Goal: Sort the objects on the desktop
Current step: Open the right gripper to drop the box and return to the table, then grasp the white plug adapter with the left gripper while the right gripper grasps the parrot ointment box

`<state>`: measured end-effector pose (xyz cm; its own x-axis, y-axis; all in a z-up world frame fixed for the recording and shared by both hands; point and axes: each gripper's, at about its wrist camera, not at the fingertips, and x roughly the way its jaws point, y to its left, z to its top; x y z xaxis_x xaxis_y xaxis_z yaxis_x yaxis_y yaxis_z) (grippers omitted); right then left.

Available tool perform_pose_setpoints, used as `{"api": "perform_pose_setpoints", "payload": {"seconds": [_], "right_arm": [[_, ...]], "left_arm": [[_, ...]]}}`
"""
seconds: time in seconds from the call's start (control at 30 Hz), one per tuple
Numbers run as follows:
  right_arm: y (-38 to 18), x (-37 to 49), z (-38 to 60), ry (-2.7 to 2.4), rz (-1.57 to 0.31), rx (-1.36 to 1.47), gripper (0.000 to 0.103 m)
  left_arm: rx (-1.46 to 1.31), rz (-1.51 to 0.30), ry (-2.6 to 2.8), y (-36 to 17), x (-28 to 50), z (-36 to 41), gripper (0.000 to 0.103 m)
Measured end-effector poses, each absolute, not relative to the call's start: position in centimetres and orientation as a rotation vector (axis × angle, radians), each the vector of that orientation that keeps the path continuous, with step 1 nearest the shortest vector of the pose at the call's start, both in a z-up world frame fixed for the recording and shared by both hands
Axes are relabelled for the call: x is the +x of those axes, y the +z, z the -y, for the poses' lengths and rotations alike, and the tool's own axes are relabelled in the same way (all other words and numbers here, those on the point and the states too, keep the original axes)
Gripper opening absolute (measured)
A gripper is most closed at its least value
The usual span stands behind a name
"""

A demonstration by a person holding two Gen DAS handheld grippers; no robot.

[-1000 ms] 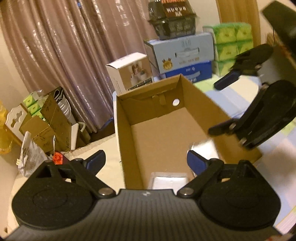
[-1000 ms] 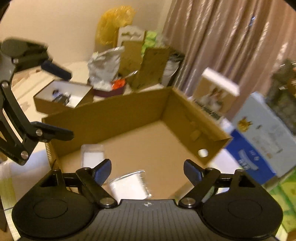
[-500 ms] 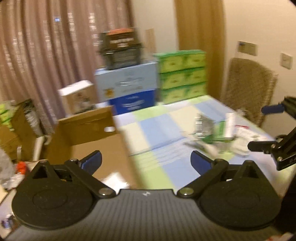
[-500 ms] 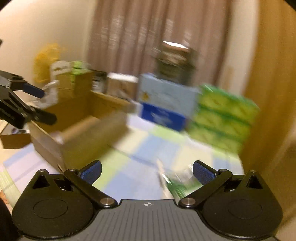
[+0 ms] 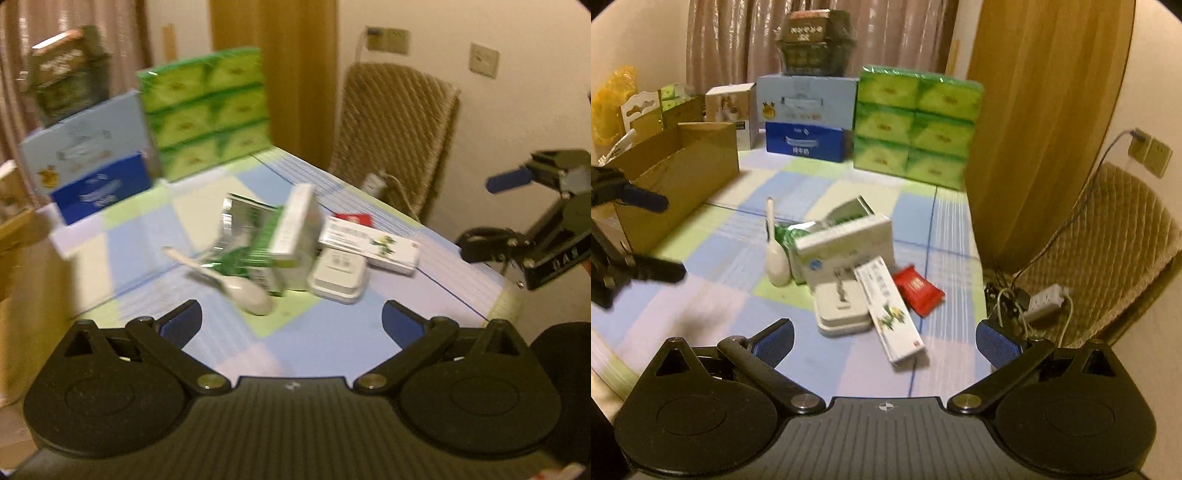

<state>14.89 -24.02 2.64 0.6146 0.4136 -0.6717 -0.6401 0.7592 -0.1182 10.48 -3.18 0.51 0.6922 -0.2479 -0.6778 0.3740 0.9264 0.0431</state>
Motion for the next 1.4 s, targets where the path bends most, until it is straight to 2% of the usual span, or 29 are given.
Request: {"api": "perform_pose_setpoints", "payload": {"seconds": [0.47,0.8,0.87,0.93,1.0,1.2,1.4], "right_arm": [[-0.4,18.5,24.5,0.665,-0.727,-0.421,0.101],[-2.2,19.7,22.9,0.734,-0.745,-0.512,0.101],[-2.7,20.2,22.5,0.745,-0.754,-0.529,0.098],[-3.4,20.8,22.2,0.755,-0.772,-0.543,0.09],[-4.0,21.4,21.9,0.764,-0.782,-0.558,0.087],[-5.8,22.7,21.1,0.783,-0.803,-0.586,0.075],[-7.0,23.5,20.9,0.797,-0.815,-0.605,0.068]], "left_arm": [[0.288,-0.748,-0.437,-4.8,13.4,7.2,0.101],[0.343,-0.735,-0.538,-7.2,15.6,8.6,0.09],[0.363,-0.737,-0.564,-7.9,16.2,9.1,0.087],[0.376,-0.734,-0.572,-8.5,16.9,9.4,0.086],[0.393,-0.721,-0.554,-9.0,17.5,9.7,0.083],[0.405,-0.733,-0.612,-10.0,19.1,10.3,0.083],[0.389,-0.745,-0.631,-10.7,20.6,10.6,0.081]]}}
